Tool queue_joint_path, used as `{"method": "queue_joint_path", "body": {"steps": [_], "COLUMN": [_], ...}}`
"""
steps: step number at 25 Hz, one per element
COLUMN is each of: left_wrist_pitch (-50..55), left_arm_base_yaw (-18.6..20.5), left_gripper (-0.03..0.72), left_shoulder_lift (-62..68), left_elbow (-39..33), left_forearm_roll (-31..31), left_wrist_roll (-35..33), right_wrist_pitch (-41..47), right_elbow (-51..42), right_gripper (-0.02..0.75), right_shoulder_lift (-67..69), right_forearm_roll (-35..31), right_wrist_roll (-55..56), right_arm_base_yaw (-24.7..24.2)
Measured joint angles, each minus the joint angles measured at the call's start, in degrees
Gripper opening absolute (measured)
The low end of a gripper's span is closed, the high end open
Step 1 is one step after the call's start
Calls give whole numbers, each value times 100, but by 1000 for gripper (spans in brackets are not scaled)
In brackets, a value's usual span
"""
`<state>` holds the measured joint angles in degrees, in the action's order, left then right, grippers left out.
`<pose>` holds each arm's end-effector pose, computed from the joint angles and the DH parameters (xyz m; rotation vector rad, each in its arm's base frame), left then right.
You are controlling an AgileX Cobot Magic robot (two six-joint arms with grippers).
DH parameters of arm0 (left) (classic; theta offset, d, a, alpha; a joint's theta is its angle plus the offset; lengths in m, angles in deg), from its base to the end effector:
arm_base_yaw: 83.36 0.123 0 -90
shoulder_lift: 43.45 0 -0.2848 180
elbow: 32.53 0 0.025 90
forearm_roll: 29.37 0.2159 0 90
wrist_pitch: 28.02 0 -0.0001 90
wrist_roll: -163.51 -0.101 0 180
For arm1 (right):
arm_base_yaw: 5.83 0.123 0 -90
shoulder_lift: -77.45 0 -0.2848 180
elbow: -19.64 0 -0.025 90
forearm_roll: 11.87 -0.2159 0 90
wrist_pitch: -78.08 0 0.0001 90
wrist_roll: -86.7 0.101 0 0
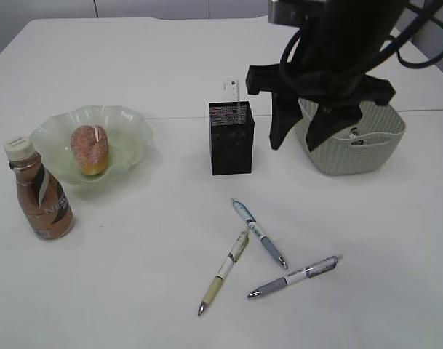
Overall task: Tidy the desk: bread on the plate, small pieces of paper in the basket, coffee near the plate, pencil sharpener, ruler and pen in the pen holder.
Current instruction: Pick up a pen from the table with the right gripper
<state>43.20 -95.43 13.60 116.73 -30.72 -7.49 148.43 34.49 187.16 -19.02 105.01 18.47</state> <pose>0.0934 -0.0223 0.3010 0.0697 2.7821 -0.1267 0.3041 0.1503 0.3008 -0.1140 2.9280 0.3062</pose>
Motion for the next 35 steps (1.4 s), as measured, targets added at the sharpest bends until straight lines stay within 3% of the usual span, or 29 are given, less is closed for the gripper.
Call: {"method": "queue_joint_path", "body": {"steps": [8, 13, 18, 23, 29, 35], "left_wrist_pitch": [0, 0, 0, 0, 0, 0], "left_arm_base_yaw": [0, 0, 0, 0, 0, 0], "left_gripper": [371, 371, 371, 371, 371, 371], "left_shoulder_lift": [0, 0, 0, 0, 0, -25], "left_elbow": [0, 0, 0, 0, 0, 0], "left_forearm_roll": [-41, 43, 60, 60, 60, 60], "left_wrist_roll": [-209, -228, -237, -237, -237, -237], "right_wrist_pitch": [0, -11, -179, -310, -314, -273], "right_elbow": [-1199, -1408, -1393, -819, 326, 1160], "right_gripper": [396, 396, 396, 396, 396, 396], "right_shoulder_lift": [0, 0, 27, 560, 1354, 2083], "right_forearm_roll": [-331, -416, -314, -149, 184, -21], "right_wrist_roll": [733, 764, -435, -1682, -2076, -2153], "right_arm_base_yaw": [0, 0, 0, 0, -4, -4]}}
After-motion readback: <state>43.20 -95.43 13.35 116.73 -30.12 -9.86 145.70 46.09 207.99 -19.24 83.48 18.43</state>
